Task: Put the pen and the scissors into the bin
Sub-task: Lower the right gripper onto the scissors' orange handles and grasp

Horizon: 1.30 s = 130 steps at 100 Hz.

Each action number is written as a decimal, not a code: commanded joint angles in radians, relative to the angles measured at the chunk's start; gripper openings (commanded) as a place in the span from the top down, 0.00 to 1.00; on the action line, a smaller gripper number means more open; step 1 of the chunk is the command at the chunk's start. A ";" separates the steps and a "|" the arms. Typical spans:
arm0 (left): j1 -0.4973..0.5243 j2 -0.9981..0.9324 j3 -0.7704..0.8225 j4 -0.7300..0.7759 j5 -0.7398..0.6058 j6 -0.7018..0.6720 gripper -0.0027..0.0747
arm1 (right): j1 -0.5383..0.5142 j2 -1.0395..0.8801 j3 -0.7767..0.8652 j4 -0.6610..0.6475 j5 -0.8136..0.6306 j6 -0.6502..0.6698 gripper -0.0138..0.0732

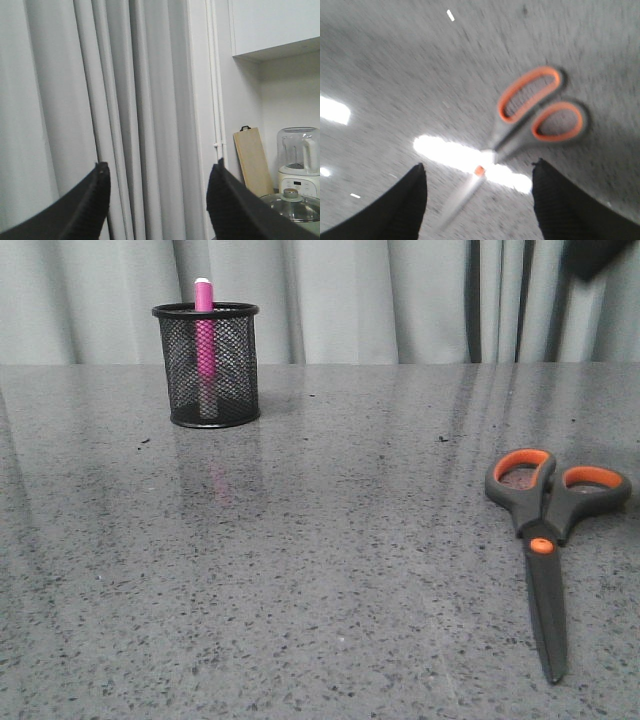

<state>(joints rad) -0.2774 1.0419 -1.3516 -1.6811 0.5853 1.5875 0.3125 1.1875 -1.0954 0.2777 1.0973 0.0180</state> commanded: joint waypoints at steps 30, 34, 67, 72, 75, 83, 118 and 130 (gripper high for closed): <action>-0.019 -0.082 0.054 -0.001 0.007 -0.057 0.46 | 0.172 0.148 -0.033 -0.193 -0.002 0.300 0.33; -0.030 -0.083 0.055 -0.001 0.007 -0.057 0.46 | 0.172 0.162 -0.031 -0.182 -0.004 0.301 0.33; -0.100 -0.083 0.056 -0.001 0.007 -0.057 0.46 | 0.172 0.275 -0.031 -0.120 -0.010 0.335 0.33; -0.103 -0.083 0.056 -0.001 0.007 -0.057 0.46 | 0.172 0.292 -0.031 -0.120 -0.015 0.340 0.33; -0.107 -0.083 0.056 0.001 0.008 -0.057 0.46 | 0.172 0.300 -0.029 -0.123 -0.022 0.345 0.33; -0.115 -0.083 0.056 0.002 0.009 -0.057 0.46 | 0.172 0.322 -0.029 -0.124 -0.046 0.369 0.33; -0.138 -0.096 0.056 0.019 0.023 -0.057 0.46 | 0.172 0.459 -0.029 -0.179 -0.075 0.388 0.47; -0.138 -0.110 0.056 0.043 0.028 -0.057 0.46 | 0.172 0.494 -0.029 -0.208 -0.085 0.388 0.68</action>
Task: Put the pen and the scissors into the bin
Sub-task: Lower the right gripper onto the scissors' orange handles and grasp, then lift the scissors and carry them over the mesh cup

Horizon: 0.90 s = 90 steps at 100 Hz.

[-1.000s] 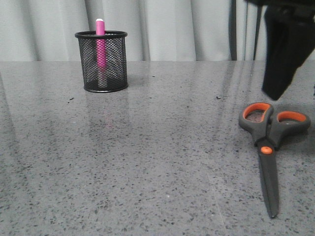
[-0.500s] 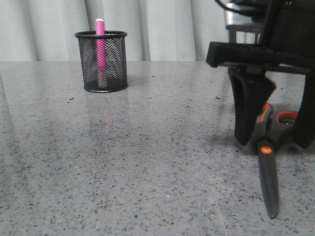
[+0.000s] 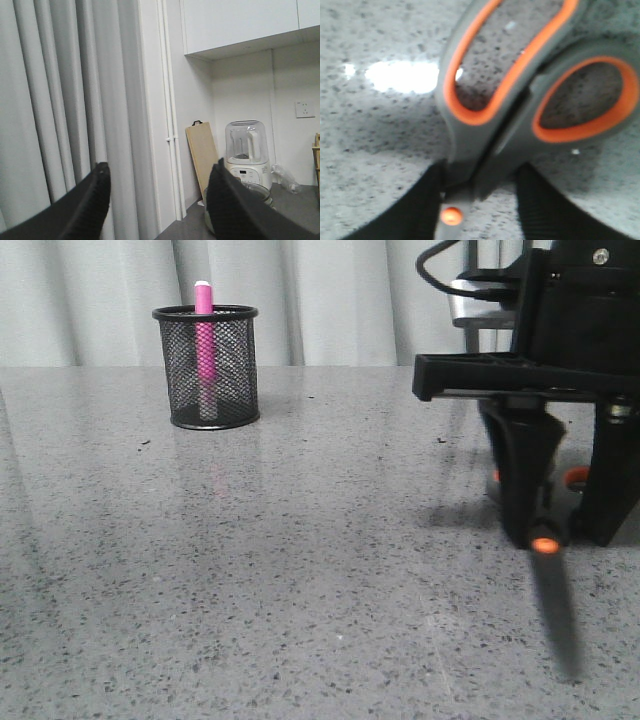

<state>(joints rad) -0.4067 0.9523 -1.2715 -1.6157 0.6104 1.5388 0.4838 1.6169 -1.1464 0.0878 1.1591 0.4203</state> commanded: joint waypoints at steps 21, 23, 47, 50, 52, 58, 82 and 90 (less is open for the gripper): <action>-0.009 -0.062 -0.022 0.042 0.003 -0.008 0.46 | -0.001 0.063 -0.019 -0.136 -0.218 -0.017 0.92; -0.009 -0.069 -0.022 0.049 0.003 -0.008 0.46 | -0.001 0.055 -0.036 -0.143 -0.231 -0.019 0.92; -0.009 -0.108 -0.022 0.067 -0.014 -0.008 0.47 | 0.045 -0.022 -0.394 -0.196 -0.405 -0.071 0.92; -0.009 -0.111 -0.022 0.067 -0.022 -0.008 0.47 | 0.050 -0.016 -0.450 -0.198 -0.422 -0.085 0.92; -0.009 -0.113 -0.022 0.069 -0.024 -0.008 0.47 | 0.057 -0.010 -0.491 -0.201 -0.435 -0.096 0.92; -0.009 -0.117 -0.022 0.074 -0.024 -0.008 0.47 | 0.072 0.008 -0.605 -0.201 -0.481 -0.130 0.92; -0.009 -0.117 -0.020 0.106 -0.055 -0.008 0.47 | 0.098 0.119 -0.751 -0.201 -0.883 -0.227 0.93; -0.009 -0.117 -0.020 0.122 -0.055 -0.008 0.47 | 0.101 0.168 -0.751 -0.201 -0.961 -0.227 0.93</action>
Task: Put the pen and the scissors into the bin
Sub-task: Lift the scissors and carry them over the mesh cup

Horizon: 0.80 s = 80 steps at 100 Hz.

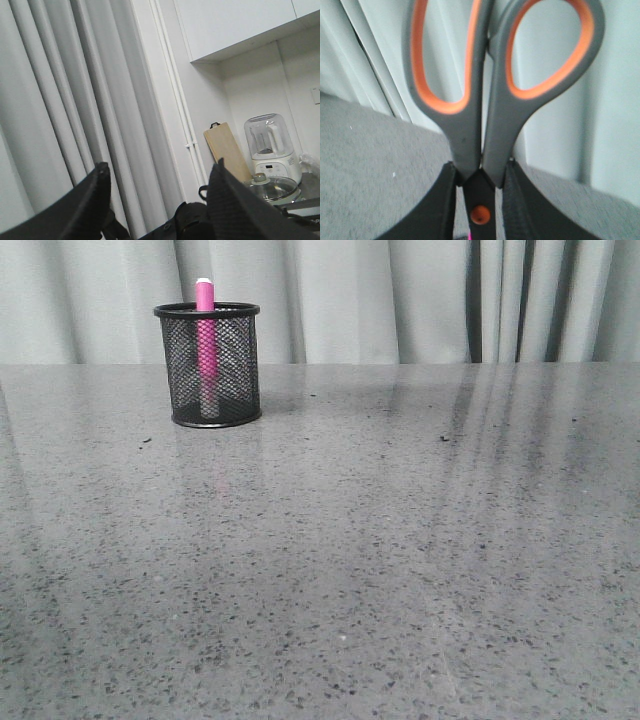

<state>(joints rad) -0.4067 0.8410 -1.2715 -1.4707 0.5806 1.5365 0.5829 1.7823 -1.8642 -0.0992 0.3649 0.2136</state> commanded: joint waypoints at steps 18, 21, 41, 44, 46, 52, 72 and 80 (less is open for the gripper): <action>-0.009 -0.009 -0.020 0.015 -0.019 -0.008 0.47 | 0.012 0.110 -0.034 0.000 -0.218 -0.020 0.93; -0.009 -0.009 -0.020 0.017 -0.019 -0.014 0.47 | 0.013 0.123 -0.034 0.000 -0.222 -0.020 0.93; -0.009 -0.009 -0.017 0.112 -0.017 -0.094 0.47 | 0.025 0.192 -0.028 0.000 -0.248 -0.020 0.93; -0.009 -0.009 -0.016 0.125 -0.017 -0.105 0.47 | 0.026 0.201 -0.025 0.000 -0.248 -0.020 0.93; -0.009 -0.009 -0.012 0.130 -0.017 -0.110 0.47 | 0.029 0.205 -0.025 0.000 -0.248 -0.020 0.93; -0.009 -0.009 -0.004 0.131 -0.017 -0.110 0.47 | 0.031 0.208 -0.012 0.000 -0.260 -0.020 0.93; -0.009 -0.015 0.021 0.131 -0.020 -0.110 0.47 | 0.035 0.208 0.049 0.000 -0.274 -0.020 0.93; -0.009 -0.017 0.023 0.131 -0.020 -0.110 0.47 | 0.037 0.208 0.069 0.002 -0.265 -0.006 0.93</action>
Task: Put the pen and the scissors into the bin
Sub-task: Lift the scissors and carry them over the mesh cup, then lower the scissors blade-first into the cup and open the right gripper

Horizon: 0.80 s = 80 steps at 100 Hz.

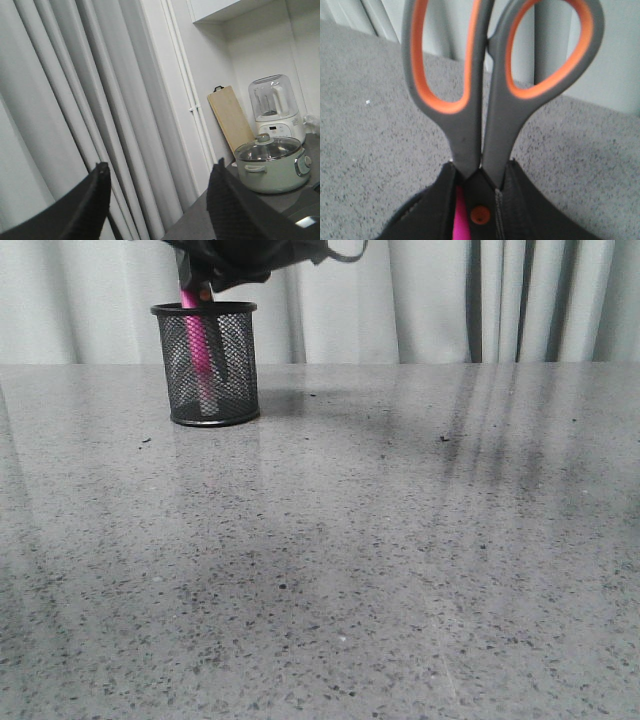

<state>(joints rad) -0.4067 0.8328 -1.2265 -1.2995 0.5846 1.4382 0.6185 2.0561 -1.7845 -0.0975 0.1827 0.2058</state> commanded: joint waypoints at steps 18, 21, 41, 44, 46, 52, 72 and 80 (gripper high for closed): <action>-0.009 -0.008 -0.020 -0.042 -0.022 -0.012 0.47 | 0.001 -0.066 -0.009 0.034 -0.070 0.018 0.73; -0.009 -0.009 -0.020 -0.042 -0.022 -0.012 0.47 | 0.001 -0.066 -0.009 0.034 -0.068 0.018 0.67; -0.009 -0.031 -0.001 -0.042 -0.035 -0.012 0.47 | 0.001 -0.104 -0.009 0.080 -0.018 0.018 0.26; -0.009 -0.039 0.006 -0.042 -0.050 -0.012 0.47 | 0.001 -0.116 -0.009 0.082 -0.012 0.018 0.24; -0.009 -0.045 0.012 -0.042 -0.067 -0.012 0.48 | 0.001 -0.127 -0.009 0.082 -0.010 0.018 0.23; -0.009 -0.069 0.032 -0.040 -0.136 -0.014 0.54 | 0.001 -0.162 -0.009 0.082 0.007 0.018 0.23; -0.009 -0.224 0.204 -0.002 -0.442 -0.091 0.99 | 0.008 -0.366 -0.002 0.040 0.217 -0.082 0.76; -0.009 -0.313 0.306 -0.002 -0.495 -0.091 0.99 | 0.017 -0.466 0.049 0.030 0.293 -0.184 0.92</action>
<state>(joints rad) -0.4067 0.5945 -0.9820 -1.2868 0.1890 1.3666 0.6288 1.7370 -1.7461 -0.0408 0.4511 0.1169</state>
